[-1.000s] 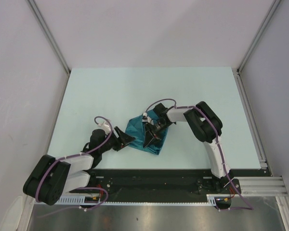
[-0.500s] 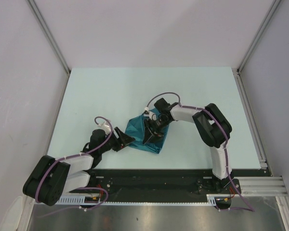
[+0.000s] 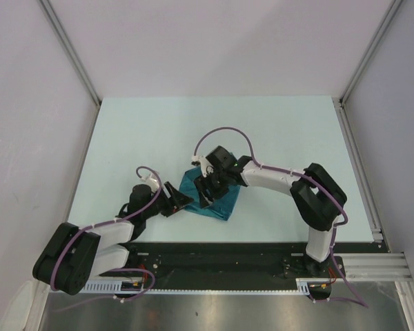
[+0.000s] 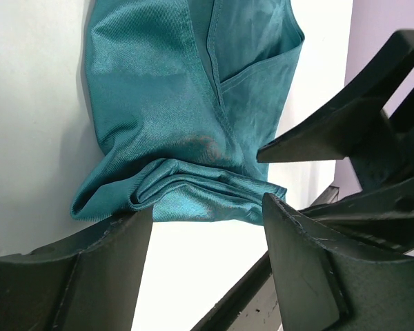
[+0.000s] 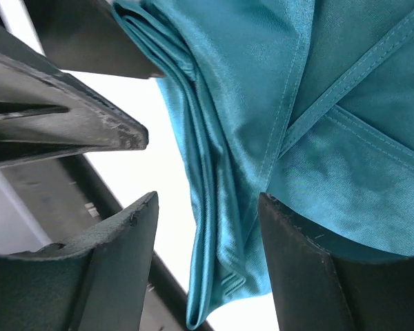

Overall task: Fold the napkin, place the utensils inside, and roll it up
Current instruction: Roll the napkin with the utensil

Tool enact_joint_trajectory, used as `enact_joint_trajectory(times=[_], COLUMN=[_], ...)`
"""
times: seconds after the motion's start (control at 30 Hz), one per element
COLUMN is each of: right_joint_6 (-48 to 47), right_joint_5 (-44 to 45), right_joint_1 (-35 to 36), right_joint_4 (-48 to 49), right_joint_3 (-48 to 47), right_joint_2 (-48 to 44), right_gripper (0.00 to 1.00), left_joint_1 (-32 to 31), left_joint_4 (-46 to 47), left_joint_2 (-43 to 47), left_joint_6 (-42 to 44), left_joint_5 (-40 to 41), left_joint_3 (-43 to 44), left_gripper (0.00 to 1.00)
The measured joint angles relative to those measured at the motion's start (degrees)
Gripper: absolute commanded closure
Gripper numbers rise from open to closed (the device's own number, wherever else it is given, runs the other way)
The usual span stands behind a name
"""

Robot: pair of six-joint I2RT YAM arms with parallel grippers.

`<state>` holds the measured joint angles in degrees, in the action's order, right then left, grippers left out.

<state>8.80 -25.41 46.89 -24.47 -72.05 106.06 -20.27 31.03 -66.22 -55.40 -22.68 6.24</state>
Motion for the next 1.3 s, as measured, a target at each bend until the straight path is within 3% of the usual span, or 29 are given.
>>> enact_joint_trajectory(times=[0.27, 0.43, 0.7, 0.9, 1.3], right_joint_6=[-3.45, -4.44, -4.04, -2.69, 2.58], right_joint_5=[7.61, 9.14, 8.39, 4.39, -7.65], right_joint_1=[3.96, 5.18, 4.96, 2.8, -5.18], right_joint_4=[2.16, 2.45, 2.12, 2.12, 2.45], right_joint_3=[1.97, 1.97, 1.97, 1.97, 1.97], right_joint_2=[-0.13, -0.13, 1.09, 3.04, 6.27], right_gripper=[0.48, 0.74, 1.0, 1.0, 1.0], left_joint_1=[0.02, 0.04, 0.07, 0.07, 0.52], left_joint_4=[-0.83, -0.98, -1.62, -1.73, -12.7], left_joint_2=[0.0, 0.0, 0.0, 0.0, 3.41], left_joint_6=[0.42, 0.46, 1.03, 2.01, 13.51], left_joint_5=[0.0, 0.0, -0.04, -0.5, 2.67], left_joint_3=[0.52, 0.55, 0.98, 1.64, 8.5], left_gripper=[0.3, 0.3, 0.28, 0.11, 0.07])
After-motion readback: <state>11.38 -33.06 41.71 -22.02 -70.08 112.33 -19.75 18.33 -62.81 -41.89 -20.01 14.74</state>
